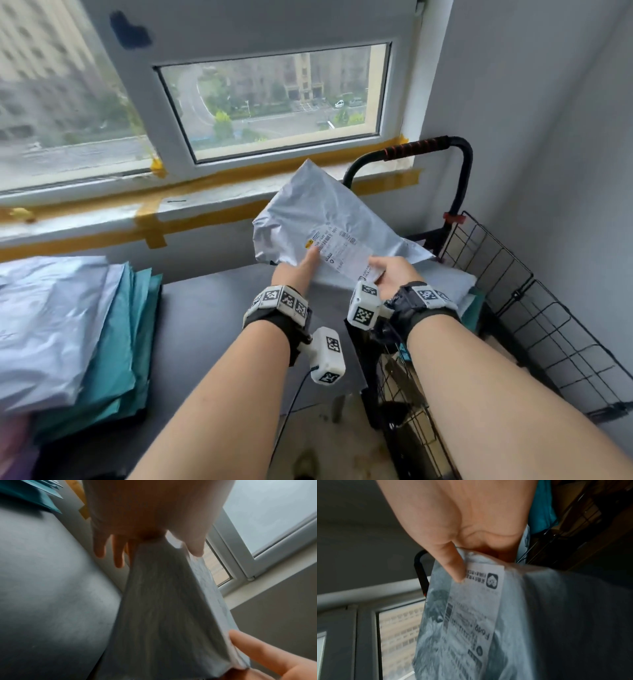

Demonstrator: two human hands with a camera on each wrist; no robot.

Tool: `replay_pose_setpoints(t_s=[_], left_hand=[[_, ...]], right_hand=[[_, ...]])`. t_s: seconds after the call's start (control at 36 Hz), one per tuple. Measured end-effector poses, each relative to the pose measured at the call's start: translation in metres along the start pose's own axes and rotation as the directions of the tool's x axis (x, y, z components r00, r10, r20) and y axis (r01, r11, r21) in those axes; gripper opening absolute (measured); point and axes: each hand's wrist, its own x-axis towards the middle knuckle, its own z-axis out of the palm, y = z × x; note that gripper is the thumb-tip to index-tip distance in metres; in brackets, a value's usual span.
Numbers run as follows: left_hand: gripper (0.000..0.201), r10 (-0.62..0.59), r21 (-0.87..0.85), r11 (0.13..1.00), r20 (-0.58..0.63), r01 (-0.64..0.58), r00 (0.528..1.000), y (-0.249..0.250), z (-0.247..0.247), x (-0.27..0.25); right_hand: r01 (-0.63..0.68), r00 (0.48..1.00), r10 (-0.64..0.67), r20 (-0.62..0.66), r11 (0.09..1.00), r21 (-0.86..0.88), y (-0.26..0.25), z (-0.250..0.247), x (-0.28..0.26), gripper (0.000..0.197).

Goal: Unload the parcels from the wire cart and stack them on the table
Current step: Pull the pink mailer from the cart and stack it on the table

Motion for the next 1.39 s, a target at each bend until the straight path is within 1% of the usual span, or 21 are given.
replay_pose_setpoints(t_s=[0.06, 0.14, 0.17, 0.25, 0.33, 0.39, 0.47, 0.56, 0.64, 0.69, 0.78, 0.83, 0.89, 0.94, 0.97, 1.06, 1.14, 1.19, 1.25, 1.31, 1.39], left_hand=[[0.055, 0.026, -0.111, 0.993, -0.075, -0.034, 0.997, -0.006, -0.008, -0.004], [0.035, 0.065, -0.174, 0.980, -0.172, -0.095, 0.983, -0.010, -0.022, -0.009], [0.030, 0.084, -0.168, 0.979, -0.196, -0.118, 0.977, -0.011, -0.028, -0.011], [0.023, 0.123, -0.086, 0.985, -0.268, -0.151, 0.955, -0.014, -0.046, -0.012], [0.024, 0.167, -0.045, 0.980, -0.332, -0.193, 0.928, -0.017, -0.071, -0.010], [0.020, 0.202, -0.023, 0.975, -0.330, -0.222, 0.922, -0.022, -0.089, -0.007], [0.009, 0.216, -0.039, 0.971, -0.280, -0.236, 0.935, -0.031, -0.114, -0.005], [0.009, 0.186, -0.115, 0.969, -0.242, -0.219, 0.952, -0.043, -0.138, -0.004], [0.008, 0.155, -0.197, 0.960, -0.224, -0.201, 0.962, -0.054, -0.165, -0.003], [0.008, 0.145, -0.213, 0.956, -0.247, -0.200, 0.958, -0.063, -0.187, -0.002], [0.011, 0.123, -0.264, 0.943, -0.289, -0.202, 0.950, -0.081, -0.225, 0.002], [0.024, 0.097, -0.246, 0.951, -0.340, -0.188, 0.935, -0.096, -0.254, 0.007], [0.043, 0.066, -0.220, 0.962, -0.390, -0.163, 0.918, -0.113, -0.286, 0.011], [0.052, 0.044, -0.202, 0.969, -0.423, -0.142, 0.905, -0.131, -0.320, 0.015], [0.053, 0.031, -0.194, 0.972, -0.446, -0.130, 0.895, -0.139, -0.337, 0.016], [0.046, 0.019, -0.069, 0.996, -0.501, -0.062, 0.865, -0.161, -0.387, 0.014], [0.067, -0.004, 0.002, 1.000, -0.547, 0.006, 0.837, -0.183, -0.431, 0.011], [0.072, 0.004, 0.036, 0.999, -0.579, 0.021, 0.815, -0.199, -0.453, 0.013], [0.067, 0.037, 0.145, 0.987, -0.639, 0.073, 0.769, -0.212, -0.470, 0.013], [0.058, 0.094, 0.292, 0.942, -0.699, 0.163, 0.709, -0.224, -0.483, 0.015], [0.055, 0.176, 0.407, 0.892, -0.714, 0.197, 0.677, -0.240, -0.494, 0.019]], right_hand=[[-0.023, 0.998, 0.027, 0.049, 0.997, -0.080, 0.011, 0.013, -0.005, 0.011], [-0.017, 0.999, 0.025, 0.027, 0.965, -0.260, 0.026, 0.026, -0.007, 0.006], [-0.012, 1.000, 0.015, 0.007, 0.935, -0.354, 0.030, 0.027, -0.005, 0.009], [-0.003, 0.997, -0.045, -0.058, 0.761, -0.649, 0.037, 0.026, 0.006, 0.021], [-0.040, 0.971, -0.159, -0.177, 0.623, -0.782, 0.036, 0.036, 0.007, 0.045], [-0.030, 0.954, -0.226, -0.198, 0.585, -0.811, 0.035, 0.050, 0.003, 0.056], [0.046, 0.970, -0.228, -0.087, 0.521, -0.852, 0.036, 0.072, -0.001, 0.052], [0.156, 0.975, -0.212, 0.068, 0.429, -0.890, 0.045, 0.104, -0.006, 0.048], [0.181, 0.978, -0.166, 0.126, 0.378, -0.908, 0.063, 0.139, -0.011, 0.045], [0.191, 0.981, -0.108, 0.162, 0.373, -0.908, 0.079, 0.165, -0.015, 0.044], [0.195, 0.981, -0.069, 0.182, 0.384, -0.903, 0.108, 0.202, -0.023, 0.027], [0.210, 0.977, -0.046, 0.209, 0.384, -0.899, 0.130, 0.227, -0.025, 0.022], [0.203, 0.973, 0.009, 0.232, 0.456, -0.867, 0.153, 0.249, -0.019, 0.024], [0.233, 0.961, 0.028, 0.276, 0.463, -0.855, 0.176, 0.275, -0.011, 0.012], [0.247, 0.956, 0.021, 0.291, 0.474, -0.845, 0.187, 0.287, -0.008, 0.016], [0.254, 0.951, 0.025, 0.308, 0.506, -0.824, 0.215, 0.327, -0.017, 0.020], [0.258, 0.954, 0.000, 0.299, 0.505, -0.823, 0.244, 0.358, -0.017, 0.022], [0.260, 0.953, -0.005, 0.302, 0.519, -0.814, 0.264, 0.377, -0.017, 0.021], [0.259, 0.952, -0.002, 0.305, 0.532, -0.806, 0.283, 0.393, -0.018, 0.017], [0.253, 0.952, 0.010, 0.305, 0.535, -0.806, 0.298, 0.410, -0.026, 0.013], [0.250, 0.953, 0.009, 0.301, 0.533, -0.809, 0.314, 0.432, -0.032, 0.028]])
